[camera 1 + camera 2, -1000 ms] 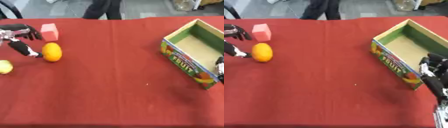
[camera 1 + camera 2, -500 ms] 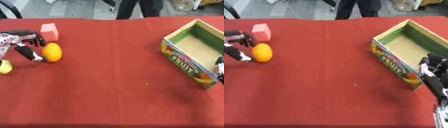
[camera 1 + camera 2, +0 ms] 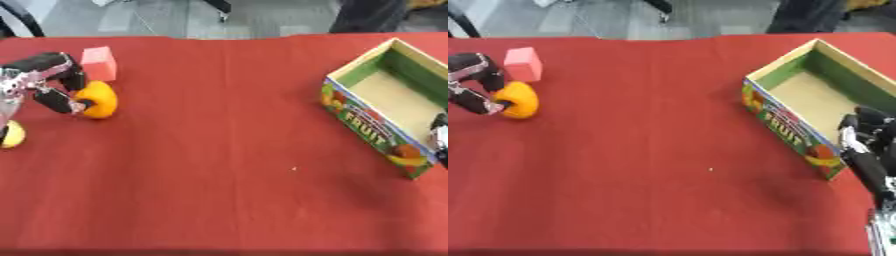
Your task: Pick up the objects with one hand, pass them to the other hand, and then place them into the box on the other side of the table.
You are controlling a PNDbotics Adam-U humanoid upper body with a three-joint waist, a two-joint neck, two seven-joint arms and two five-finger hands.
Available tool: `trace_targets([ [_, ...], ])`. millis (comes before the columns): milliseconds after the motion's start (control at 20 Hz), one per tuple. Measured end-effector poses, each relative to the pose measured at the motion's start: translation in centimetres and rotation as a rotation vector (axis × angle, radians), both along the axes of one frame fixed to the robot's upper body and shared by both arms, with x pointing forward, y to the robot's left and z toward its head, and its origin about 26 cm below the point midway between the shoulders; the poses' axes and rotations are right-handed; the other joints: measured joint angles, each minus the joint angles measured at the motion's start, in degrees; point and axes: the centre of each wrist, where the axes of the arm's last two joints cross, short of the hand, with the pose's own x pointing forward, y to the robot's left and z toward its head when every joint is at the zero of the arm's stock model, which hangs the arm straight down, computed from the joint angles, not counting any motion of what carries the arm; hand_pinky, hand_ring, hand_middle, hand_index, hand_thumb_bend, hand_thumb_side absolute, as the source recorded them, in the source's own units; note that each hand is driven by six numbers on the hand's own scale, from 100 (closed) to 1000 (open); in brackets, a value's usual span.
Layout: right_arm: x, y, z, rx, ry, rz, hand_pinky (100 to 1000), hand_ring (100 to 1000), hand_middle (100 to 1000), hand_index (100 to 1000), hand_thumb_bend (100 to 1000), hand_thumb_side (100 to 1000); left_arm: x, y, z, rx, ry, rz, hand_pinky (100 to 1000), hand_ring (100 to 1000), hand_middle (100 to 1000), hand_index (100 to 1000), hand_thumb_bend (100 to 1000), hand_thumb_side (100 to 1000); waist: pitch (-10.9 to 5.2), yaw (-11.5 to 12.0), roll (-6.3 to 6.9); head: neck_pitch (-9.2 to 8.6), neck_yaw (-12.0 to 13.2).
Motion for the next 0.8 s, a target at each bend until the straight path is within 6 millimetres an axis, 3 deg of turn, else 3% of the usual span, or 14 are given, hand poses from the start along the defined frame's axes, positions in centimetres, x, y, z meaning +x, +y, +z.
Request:
trace_targets([
  [200,0.0,0.0,0.0,0.0,0.0,0.0,642,677,624,729,167,343,-0.4,-0.2,-0.1,-0.048,-0.061,-0.013,648,463,369,417,162,100,0.0,0.0,0.0,0.0,-0.03],
  [500,0.5,0.1,0.7,-0.003,-0.022,0.005,645,678,625,731,166,340,-2.2,-0.5,1.9,-0.185,-0.179,-0.052,667,459,358,403,100,100,0.0,0.07,0.0,0.0,-0.17],
  [800,1.9,-0.5,4.2,-0.075,-0.121,0.022,652,679,628,738,162,334,-4.9,-0.8,3.2,-0.419,-0.308,-0.066,675,453,347,389,100,100,-0.13,0.7,-0.15,0.04,-0.45],
])
